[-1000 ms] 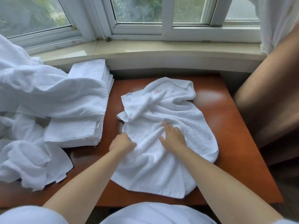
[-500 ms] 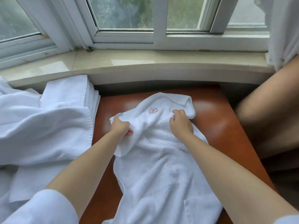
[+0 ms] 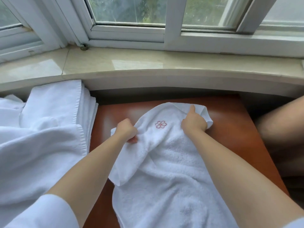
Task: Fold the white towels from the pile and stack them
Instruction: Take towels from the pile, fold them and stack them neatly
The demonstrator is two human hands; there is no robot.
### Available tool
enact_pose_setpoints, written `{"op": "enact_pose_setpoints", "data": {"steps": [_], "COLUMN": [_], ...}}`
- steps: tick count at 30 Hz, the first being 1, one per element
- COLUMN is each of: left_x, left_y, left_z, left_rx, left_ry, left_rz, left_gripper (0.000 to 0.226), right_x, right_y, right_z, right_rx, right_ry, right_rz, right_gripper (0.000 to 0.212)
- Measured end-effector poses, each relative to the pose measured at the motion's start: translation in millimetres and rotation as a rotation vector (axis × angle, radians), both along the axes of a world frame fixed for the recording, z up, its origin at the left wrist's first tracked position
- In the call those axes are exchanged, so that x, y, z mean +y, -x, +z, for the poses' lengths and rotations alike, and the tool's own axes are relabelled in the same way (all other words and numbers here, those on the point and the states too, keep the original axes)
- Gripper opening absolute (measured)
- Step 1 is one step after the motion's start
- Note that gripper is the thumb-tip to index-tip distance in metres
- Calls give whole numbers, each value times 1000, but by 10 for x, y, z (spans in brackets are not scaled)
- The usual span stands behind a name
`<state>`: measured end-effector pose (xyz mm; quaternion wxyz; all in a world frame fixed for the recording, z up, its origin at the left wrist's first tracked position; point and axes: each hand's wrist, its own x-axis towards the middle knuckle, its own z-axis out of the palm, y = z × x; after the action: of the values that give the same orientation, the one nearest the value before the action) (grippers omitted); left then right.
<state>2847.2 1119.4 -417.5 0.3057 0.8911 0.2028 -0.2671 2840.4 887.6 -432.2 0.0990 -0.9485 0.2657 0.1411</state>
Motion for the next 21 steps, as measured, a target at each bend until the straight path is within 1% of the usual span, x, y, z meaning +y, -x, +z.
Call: {"op": "enact_pose_setpoints", "data": {"steps": [1,3,6,8,11,13,16,18,21], "left_x": [-28,-65,-51,-23,18,41,42,4,-58], "left_y": [-20,-60,-85,-121,-182,-195,-110,6,183], "left_z": [-7,-44,-62,-29,50,85,76,16,-144], "left_rx": [-18,-73,-152,-156,-146,-215,-340,-318,-265], "left_ry": [18,37,13,23,79,58,68,69,16], "left_rz": [15,42,35,35,63,57,21,-24,-124], "left_gripper": [10,16,18,17,13,10,9,6,44], "right_x": [-10,-13,-20,-41,-68,-70,-52,-24,27], "right_y": [-38,-77,-76,-48,21,56,51,44,48], "right_z": [-21,-28,-33,-23,-19,-11,6,31,53], "right_rx": [9,19,70,95,47,22,-3,-33,-102], "right_ry": [7,7,-8,-16,-22,23,74,63,117], "right_rz": [-12,-27,-29,-59,-99,-50,48,95,167], "right_gripper": [62,57,47,42,66,76,81,82,76]}}
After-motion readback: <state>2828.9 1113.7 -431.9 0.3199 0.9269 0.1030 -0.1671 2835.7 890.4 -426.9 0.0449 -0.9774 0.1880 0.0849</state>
